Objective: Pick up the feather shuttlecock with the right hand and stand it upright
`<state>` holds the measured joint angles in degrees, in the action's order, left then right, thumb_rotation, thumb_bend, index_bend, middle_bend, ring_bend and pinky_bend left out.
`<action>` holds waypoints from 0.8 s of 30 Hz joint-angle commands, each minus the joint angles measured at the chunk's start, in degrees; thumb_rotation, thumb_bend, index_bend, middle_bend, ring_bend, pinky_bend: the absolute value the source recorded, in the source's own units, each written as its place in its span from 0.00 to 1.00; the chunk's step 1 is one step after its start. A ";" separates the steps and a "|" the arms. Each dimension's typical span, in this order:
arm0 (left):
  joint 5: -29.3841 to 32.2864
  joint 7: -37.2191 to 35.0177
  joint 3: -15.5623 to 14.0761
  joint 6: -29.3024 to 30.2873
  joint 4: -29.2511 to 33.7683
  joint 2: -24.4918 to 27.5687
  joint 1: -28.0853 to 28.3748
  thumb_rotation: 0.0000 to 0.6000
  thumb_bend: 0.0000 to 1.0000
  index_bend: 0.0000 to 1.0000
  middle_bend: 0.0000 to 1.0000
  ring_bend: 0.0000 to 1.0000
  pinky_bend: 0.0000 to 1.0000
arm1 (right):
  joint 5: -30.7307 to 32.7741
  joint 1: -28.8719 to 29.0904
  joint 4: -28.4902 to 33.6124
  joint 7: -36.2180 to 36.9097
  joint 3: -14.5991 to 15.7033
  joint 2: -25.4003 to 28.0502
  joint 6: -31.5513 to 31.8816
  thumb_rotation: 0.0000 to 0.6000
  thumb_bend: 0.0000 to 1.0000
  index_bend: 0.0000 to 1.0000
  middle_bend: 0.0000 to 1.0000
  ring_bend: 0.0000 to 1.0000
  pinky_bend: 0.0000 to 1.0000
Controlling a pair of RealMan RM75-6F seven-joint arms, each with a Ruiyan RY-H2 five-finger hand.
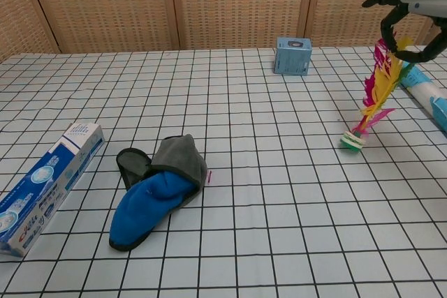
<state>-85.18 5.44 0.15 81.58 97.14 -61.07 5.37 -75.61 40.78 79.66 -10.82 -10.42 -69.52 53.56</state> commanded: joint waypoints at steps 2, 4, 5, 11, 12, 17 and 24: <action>-0.08 -0.13 -0.04 0.02 -0.07 0.05 -0.02 1.00 0.00 0.00 0.00 0.00 0.00 | 1.64 0.37 1.05 -2.45 -1.28 0.15 1.25 1.00 0.63 0.81 0.05 0.00 0.00; -0.04 -0.29 -0.05 0.04 -0.11 0.11 -0.05 1.00 0.00 0.00 0.00 0.00 0.00 | 1.75 0.31 0.84 -3.70 -1.25 -0.42 2.07 1.00 0.63 0.81 0.05 0.00 0.00; -0.01 -0.34 -0.02 0.07 -0.12 0.14 -0.06 1.00 0.00 0.00 0.00 0.00 0.00 | 1.63 0.26 0.68 -4.19 -1.04 -0.71 2.27 1.00 0.63 0.81 0.05 0.00 0.00; -0.09 -0.35 -0.01 -0.12 -0.13 0.14 0.09 1.00 0.00 0.00 0.00 0.00 0.00 | 0.34 0.21 -1.30 -5.63 0.53 -3.38 2.77 1.00 0.64 0.81 0.06 0.00 0.00; -0.10 -0.29 -0.04 -0.18 -0.12 0.12 0.11 1.00 0.00 0.00 0.00 0.00 0.00 | 0.28 0.25 -1.70 -5.70 0.67 -3.94 2.76 1.00 0.64 0.81 0.06 0.00 0.00; -0.17 -0.23 -0.10 -0.17 0.04 0.16 0.10 1.00 0.00 0.00 0.00 0.00 0.00 | 0.05 0.38 -1.94 -5.31 0.73 -5.57 3.11 1.00 0.63 0.80 0.06 0.00 0.00; -0.27 -0.82 -0.14 0.11 -0.09 0.41 -0.06 1.00 0.00 0.00 0.00 0.00 0.00 | 0.48 -0.21 0.89 -5.44 0.71 -4.21 3.54 1.00 0.30 0.25 0.00 0.00 0.00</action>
<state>-85.45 4.61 0.01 81.68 97.06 -60.66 5.31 -75.41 40.80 79.65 -16.64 -9.69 -74.37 57.26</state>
